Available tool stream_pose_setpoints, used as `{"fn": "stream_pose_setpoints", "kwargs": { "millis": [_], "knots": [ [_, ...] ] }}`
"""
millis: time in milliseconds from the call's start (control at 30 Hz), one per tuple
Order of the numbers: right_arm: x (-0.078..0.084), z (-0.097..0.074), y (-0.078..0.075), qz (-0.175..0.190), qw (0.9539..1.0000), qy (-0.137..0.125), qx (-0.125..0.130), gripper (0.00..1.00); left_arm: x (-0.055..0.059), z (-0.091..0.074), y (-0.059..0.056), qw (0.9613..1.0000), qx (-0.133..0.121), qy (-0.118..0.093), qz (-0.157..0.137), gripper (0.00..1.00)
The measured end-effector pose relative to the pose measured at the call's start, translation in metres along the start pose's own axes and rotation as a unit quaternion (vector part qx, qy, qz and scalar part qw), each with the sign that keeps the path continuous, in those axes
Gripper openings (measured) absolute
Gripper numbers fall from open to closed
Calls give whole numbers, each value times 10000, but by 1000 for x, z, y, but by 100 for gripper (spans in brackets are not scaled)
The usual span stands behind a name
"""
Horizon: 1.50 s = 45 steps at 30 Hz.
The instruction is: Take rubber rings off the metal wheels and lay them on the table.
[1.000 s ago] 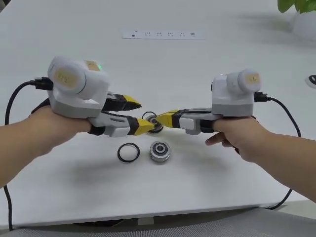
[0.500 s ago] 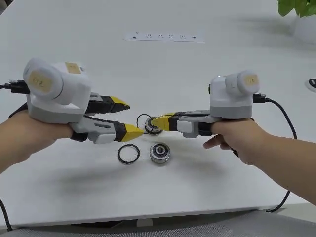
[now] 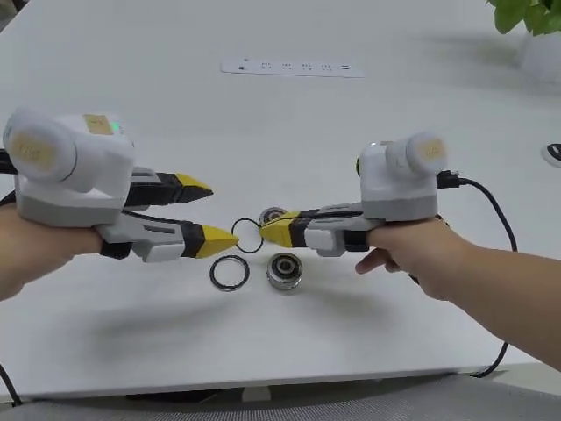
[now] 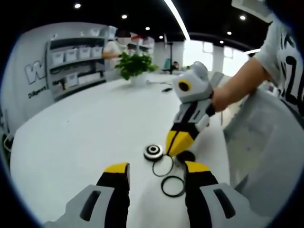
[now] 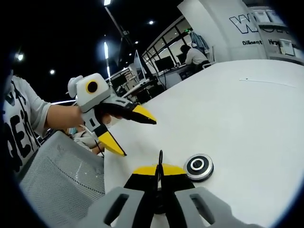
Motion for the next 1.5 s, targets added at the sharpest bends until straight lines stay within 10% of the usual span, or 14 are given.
{"fn": "stream_pose_setpoints", "kwargs": {
  "millis": [600, 1167, 1500],
  "knots": [
    [7, 12, 14, -450, 9983, 334, -158, 0, 5, -11, 13, 9997, -187, -59, -167, 46],
    [6, 20, 33, -153, 9971, 308, -684, 0, 9, -12, 15, 9996, -219, -9, -168, 46],
    [17, 22, 28, -64, 9972, 478, -575, 0, 12, -13, 10, 9997, -165, 21, -183, 46]
  ]
}}
Point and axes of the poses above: the centre of the closed fingertips' face, and the gripper's own axes: z roughly forward along the fingers, y roughly to its left, x roughly out of its underside, the point moved 3 cm from there along -z, roughly backward along the fingers, and after that the axes turned 12 degrees about y, right-handed, at the moved point
